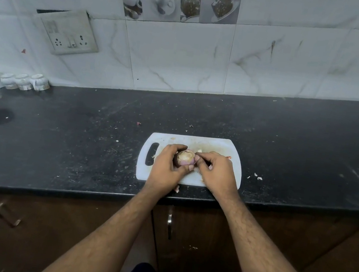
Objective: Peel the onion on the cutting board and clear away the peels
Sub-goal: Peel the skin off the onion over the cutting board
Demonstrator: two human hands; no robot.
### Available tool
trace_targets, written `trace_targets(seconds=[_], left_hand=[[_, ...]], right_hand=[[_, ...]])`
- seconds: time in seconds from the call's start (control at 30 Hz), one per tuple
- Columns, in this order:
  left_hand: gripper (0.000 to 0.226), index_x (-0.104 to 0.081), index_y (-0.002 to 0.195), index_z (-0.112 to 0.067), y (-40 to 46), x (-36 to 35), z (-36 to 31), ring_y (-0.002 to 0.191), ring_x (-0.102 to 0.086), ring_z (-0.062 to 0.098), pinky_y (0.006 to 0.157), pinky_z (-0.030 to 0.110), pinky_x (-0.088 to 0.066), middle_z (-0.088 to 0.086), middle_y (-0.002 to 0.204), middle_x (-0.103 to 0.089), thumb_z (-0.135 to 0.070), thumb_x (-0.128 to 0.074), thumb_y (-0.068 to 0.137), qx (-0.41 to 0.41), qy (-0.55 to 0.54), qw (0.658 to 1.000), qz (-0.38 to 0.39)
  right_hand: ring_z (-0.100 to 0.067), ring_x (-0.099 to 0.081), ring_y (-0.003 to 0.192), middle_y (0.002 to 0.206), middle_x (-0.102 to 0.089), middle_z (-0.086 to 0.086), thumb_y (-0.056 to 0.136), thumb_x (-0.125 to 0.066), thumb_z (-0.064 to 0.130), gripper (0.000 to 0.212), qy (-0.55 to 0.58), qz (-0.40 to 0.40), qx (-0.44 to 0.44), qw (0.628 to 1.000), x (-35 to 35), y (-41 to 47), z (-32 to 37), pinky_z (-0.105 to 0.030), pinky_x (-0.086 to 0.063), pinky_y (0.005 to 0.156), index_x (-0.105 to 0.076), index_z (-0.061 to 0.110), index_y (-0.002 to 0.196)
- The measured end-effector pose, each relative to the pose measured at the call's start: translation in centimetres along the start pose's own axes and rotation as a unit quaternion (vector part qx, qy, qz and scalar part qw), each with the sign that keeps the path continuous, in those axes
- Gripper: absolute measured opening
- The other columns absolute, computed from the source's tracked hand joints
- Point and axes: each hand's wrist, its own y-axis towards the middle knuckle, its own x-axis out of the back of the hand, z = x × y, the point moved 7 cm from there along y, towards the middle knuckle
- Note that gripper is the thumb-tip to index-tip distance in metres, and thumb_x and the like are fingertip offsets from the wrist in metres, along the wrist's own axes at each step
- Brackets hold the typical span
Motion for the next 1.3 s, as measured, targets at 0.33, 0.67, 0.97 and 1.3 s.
trace_targets(seconds=[0.33, 0.67, 0.97, 1.3], left_hand=[[0.043, -0.059, 0.118, -0.017, 0.1, -0.1, -0.7, 0.102, -0.062, 0.008, 0.082, 0.03, -0.057, -0.005, 0.114, -0.061, -0.025, -0.085, 0.084, -0.032, 0.024, 0.999, 0.001], [0.037, -0.057, 0.127, -0.011, 0.0, -0.6, -0.8, 0.106, -0.06, 0.012, 0.086, 0.009, -0.043, 0.001, 0.119, -0.061, -0.022, -0.073, 0.095, -0.036, 0.08, 0.996, -0.003], [0.031, -0.056, 0.126, -0.013, 0.1, 0.2, -0.7, 0.102, -0.06, 0.009, 0.078, 0.006, -0.042, -0.005, 0.114, -0.065, -0.025, -0.066, 0.1, 0.003, 0.073, 0.995, -0.062], [0.034, -0.055, 0.129, -0.014, -0.2, -0.8, -0.9, 0.099, -0.061, -0.002, 0.076, 0.016, -0.051, -0.008, 0.113, -0.064, -0.017, -0.069, 0.098, -0.027, 0.031, 0.999, 0.017]], right_hand=[[0.003, -0.068, 0.081, 0.087, -0.077, 0.014, 0.089, -0.075, 0.026, 0.015, 0.018, -0.028, -0.02, 0.999, 0.2, -0.4, -0.2, -0.018, -0.055, 0.072, -0.081, 0.022, 0.102], [-0.006, -0.064, 0.068, 0.072, -0.067, 0.011, 0.082, -0.074, 0.032, 0.009, -0.046, -0.031, -0.09, 0.994, 0.0, -0.2, -0.6, -0.03, -0.053, 0.061, -0.066, 0.028, 0.084], [-0.01, -0.061, 0.073, 0.079, -0.065, 0.01, 0.088, -0.063, 0.029, 0.01, -0.111, -0.01, -0.043, 0.993, -0.7, -0.1, -0.1, -0.031, -0.051, 0.065, -0.067, 0.021, 0.085], [-0.009, -0.063, 0.093, 0.103, -0.069, 0.013, 0.102, -0.055, 0.038, 0.023, -0.029, -0.014, -0.016, 0.999, -0.4, 0.3, -0.3, -0.03, -0.05, 0.082, -0.073, 0.026, 0.108]])
